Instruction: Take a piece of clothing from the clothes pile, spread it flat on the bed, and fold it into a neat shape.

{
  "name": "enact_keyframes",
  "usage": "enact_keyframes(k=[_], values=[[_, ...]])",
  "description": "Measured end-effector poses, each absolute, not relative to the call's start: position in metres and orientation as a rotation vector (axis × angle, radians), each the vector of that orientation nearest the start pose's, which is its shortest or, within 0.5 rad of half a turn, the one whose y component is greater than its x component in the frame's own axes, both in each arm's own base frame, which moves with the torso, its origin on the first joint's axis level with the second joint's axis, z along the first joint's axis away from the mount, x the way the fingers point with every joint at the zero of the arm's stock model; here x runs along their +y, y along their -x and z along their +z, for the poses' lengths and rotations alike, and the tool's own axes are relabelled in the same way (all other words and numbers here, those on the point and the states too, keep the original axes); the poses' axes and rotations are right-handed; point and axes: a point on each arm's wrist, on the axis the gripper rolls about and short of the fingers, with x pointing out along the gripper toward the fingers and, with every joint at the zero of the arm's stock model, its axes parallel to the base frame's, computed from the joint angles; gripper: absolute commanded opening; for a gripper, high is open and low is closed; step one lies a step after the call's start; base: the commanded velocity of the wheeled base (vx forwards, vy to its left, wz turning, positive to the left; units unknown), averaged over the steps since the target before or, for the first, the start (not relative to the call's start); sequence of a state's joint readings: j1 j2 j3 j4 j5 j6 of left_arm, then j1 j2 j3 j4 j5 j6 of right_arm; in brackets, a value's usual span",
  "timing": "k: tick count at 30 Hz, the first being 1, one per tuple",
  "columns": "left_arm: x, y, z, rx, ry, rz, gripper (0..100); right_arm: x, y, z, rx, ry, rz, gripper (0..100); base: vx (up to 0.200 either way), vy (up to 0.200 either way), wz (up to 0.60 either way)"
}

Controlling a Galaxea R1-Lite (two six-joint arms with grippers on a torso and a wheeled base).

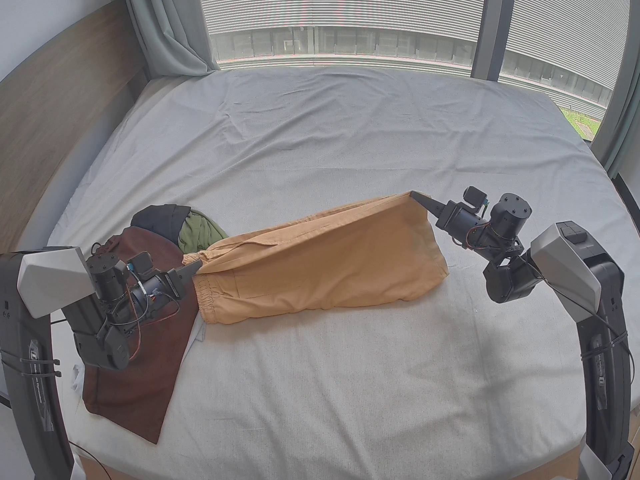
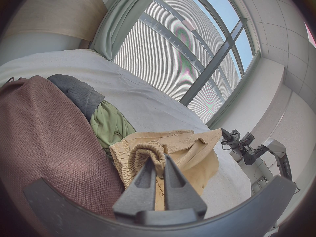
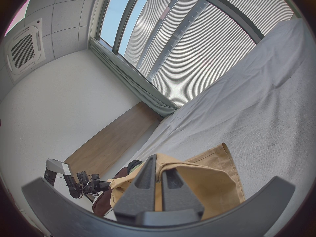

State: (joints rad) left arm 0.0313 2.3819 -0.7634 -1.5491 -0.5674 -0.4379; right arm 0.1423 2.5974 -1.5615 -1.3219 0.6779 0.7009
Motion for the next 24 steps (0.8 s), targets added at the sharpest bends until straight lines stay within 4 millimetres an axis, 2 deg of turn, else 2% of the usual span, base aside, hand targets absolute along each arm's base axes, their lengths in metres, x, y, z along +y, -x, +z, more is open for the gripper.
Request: enact_keyframes(k=[5, 6, 9, 10, 24], values=[[0.0007, -0.3863, 0.0186, 0.182, 0.448, -0.510, 0, 0.0850, -0.5030, 0.0693, 0.006, -0.558, 0.871, 0, 0.000, 0.000, 0.00], [0.0011, -0.3867, 0.0181, 0.182, 0.448, -0.509, 100, 0.0851, -0.5036, 0.0692, 0.005, -0.556, 0.871, 0, 0.000, 0.000, 0.00], [0.0022, -0.3872, 0.0170, 0.183, 0.449, -0.505, 100, 0.0843, -0.5053, 0.0696, 0.002, -0.555, 0.868, 0, 0.000, 0.000, 0.00], [0.0023, -0.3876, 0.0170, 0.182, 0.450, -0.505, 100, 0.0839, -0.5057, 0.0700, -0.001, -0.555, 0.868, 100, 0.000, 0.000, 0.00], [0.0061, -0.3890, 0.0200, 0.168, 0.449, -0.498, 100, 0.0861, -0.5045, 0.0750, 0.005, -0.553, 0.867, 100, 0.000, 0.000, 0.00]])
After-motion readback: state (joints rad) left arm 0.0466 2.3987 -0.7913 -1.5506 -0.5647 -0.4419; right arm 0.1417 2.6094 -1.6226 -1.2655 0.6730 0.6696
